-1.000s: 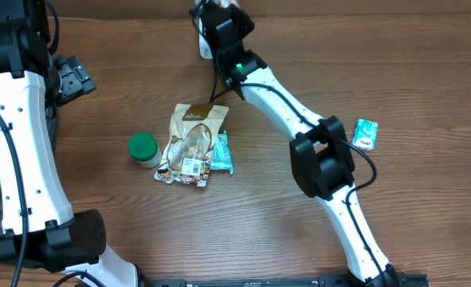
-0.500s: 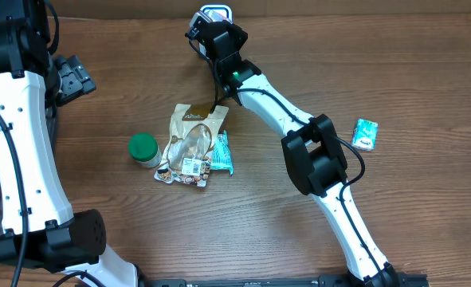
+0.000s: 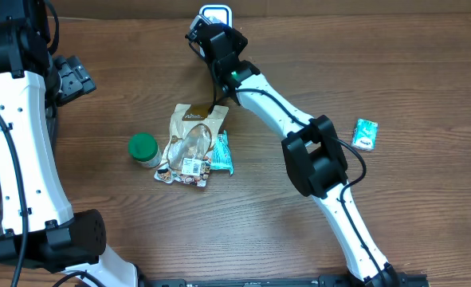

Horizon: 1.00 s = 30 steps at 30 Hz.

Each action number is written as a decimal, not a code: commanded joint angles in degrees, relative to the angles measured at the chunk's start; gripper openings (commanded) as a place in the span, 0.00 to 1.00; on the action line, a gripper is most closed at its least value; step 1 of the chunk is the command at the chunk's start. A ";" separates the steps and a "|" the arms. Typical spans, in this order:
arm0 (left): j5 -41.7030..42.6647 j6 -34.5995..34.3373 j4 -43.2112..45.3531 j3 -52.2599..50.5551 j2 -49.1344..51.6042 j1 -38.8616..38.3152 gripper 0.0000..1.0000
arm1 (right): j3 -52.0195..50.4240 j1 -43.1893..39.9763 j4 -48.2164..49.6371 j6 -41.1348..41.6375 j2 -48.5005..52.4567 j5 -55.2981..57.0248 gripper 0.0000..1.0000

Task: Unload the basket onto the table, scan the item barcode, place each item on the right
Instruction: 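Hold the orange packet up in front of the barcode scanner, then carry the orange packet right and set it beside the teal box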

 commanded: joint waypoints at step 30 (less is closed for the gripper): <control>-0.74 0.85 -0.09 0.09 -0.24 -0.09 1.00 | -18.01 -13.94 -74.64 69.05 -30.40 -24.46 0.04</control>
